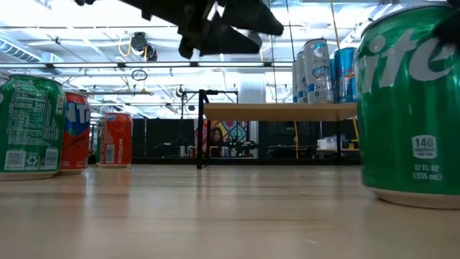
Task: Place canned beverage on shelf
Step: Put the bottom green soda can on the shelf
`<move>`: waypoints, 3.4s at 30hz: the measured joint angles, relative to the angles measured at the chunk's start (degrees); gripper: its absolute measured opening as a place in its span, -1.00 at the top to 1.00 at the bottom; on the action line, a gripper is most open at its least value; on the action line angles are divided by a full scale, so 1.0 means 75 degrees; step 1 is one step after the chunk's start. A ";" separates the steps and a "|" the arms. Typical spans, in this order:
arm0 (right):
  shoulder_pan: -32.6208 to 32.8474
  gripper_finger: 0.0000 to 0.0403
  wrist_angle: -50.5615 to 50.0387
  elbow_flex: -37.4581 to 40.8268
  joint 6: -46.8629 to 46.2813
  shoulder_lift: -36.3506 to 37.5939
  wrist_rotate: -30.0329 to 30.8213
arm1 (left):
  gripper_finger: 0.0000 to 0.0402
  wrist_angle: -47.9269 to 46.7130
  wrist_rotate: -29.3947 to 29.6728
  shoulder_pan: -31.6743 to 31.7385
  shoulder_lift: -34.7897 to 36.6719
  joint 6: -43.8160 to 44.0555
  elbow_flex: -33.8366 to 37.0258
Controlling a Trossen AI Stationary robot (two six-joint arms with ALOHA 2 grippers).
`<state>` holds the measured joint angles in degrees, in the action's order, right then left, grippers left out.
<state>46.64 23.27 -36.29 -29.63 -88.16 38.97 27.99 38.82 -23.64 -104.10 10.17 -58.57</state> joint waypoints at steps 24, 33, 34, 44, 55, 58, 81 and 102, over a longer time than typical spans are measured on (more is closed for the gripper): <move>-0.0489 -0.38 -0.0226 -0.0009 0.1434 0.0519 -0.0992 | -0.39 -0.0638 -0.2494 0.0113 -0.0658 0.0873 0.0000; -0.0852 -0.43 -0.0435 -0.0009 0.1911 0.0804 -0.1702 | -0.39 0.1495 -0.3766 0.0290 -0.1836 0.0728 0.0000; -0.0914 -0.43 -0.0383 -0.0009 0.2063 0.0837 -0.1839 | -0.39 0.1604 -0.3853 0.0319 -0.1929 0.0691 0.0003; -0.1895 -0.44 0.0219 -0.0012 0.3208 0.1079 -0.4373 | -0.39 0.2358 -0.4678 0.0474 -0.2243 -0.0667 0.0002; -0.2634 -0.44 0.0320 -0.0009 0.3525 0.1072 -0.5383 | -0.39 0.2509 -0.5407 0.0628 -0.2241 -0.1016 -0.0373; -0.2715 -0.44 0.0466 -0.0009 0.3728 0.1067 -0.5665 | -0.39 0.2512 -0.5619 0.0680 -0.2241 -0.1031 -0.0381; -0.3273 -0.43 0.0821 -0.0244 0.4680 0.1072 -0.6746 | -0.66 0.2273 -0.6165 0.0858 -0.2235 -0.1539 -0.0881; -0.3345 -0.69 -0.0101 -0.0243 0.3609 0.1247 -0.5534 | -0.41 0.2011 -0.5070 0.0884 -0.2255 -0.1841 -0.0867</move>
<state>21.55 22.51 -38.12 -2.56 -78.81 -2.53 43.07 0.80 -17.01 -121.01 -3.63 -65.07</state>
